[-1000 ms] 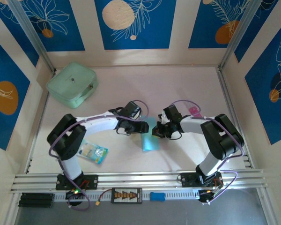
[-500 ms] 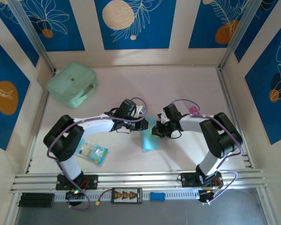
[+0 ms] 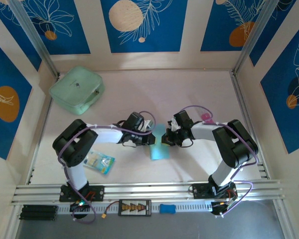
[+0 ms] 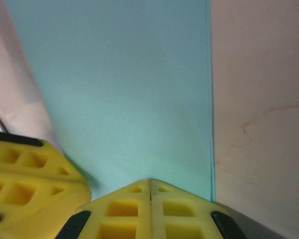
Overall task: Fold a paper plane with a square sheet of paper (pick it up from the middle)
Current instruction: First fold the square sheet of paper in half at the center of the table.
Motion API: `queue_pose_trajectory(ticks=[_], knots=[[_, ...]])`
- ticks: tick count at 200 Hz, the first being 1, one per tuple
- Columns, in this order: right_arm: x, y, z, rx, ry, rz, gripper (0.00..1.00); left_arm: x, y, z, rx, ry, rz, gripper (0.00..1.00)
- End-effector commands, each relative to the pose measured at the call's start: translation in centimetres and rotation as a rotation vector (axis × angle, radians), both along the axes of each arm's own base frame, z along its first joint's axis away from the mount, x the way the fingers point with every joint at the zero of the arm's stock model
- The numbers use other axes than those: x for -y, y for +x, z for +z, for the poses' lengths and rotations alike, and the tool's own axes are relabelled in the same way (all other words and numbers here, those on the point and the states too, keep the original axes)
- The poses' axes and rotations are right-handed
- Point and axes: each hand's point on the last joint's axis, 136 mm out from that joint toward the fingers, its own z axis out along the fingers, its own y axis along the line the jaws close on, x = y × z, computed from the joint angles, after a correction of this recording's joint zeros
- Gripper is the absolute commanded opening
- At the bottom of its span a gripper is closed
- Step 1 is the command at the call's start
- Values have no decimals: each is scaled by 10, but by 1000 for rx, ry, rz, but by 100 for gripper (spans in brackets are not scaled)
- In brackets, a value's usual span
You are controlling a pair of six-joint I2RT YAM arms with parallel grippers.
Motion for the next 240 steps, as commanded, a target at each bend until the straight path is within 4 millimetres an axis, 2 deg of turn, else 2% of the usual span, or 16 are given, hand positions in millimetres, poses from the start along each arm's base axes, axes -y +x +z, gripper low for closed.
queue_pose_trajectory(ticks=[1, 23, 39, 51, 87, 110, 127, 151, 181, 208, 226, 240], knots=[[27, -25, -33, -102, -132, -32, 0, -20, -8, -29, -22, 65, 1, 0], [27, -27, -35, -106, -135, -33, 0, -35, -14, -45, -16, 135, -1, 0], [28, -27, -35, -106, -138, -36, 0, -36, -13, -43, -8, 137, -3, 0], [27, -26, -34, -103, -135, -38, 0, -32, -10, -34, 0, 115, 1, 0], [27, -26, -31, -97, -137, -37, 0, -14, -4, 17, 23, -5, 10, 0], [27, -26, -31, -94, -137, -40, 0, 1, -10, 33, -21, -98, -18, 0], [28, -26, -32, -96, -142, -42, 0, 8, -16, 27, -68, -112, -28, 0], [29, -27, -32, -96, -143, -40, 0, 7, -24, 6, -128, -80, -28, 0], [30, -29, -33, -97, -144, -39, 0, -6, -34, -20, -166, -16, -18, 0], [30, -31, -35, -100, -142, -41, 0, -25, -44, -43, -170, 76, -19, 0], [31, -32, -35, -98, -143, -42, 0, -37, -48, -51, -157, 138, -22, 0], [32, -31, -35, -95, -147, -46, 0, -34, -48, -44, -149, 113, -24, 0]])
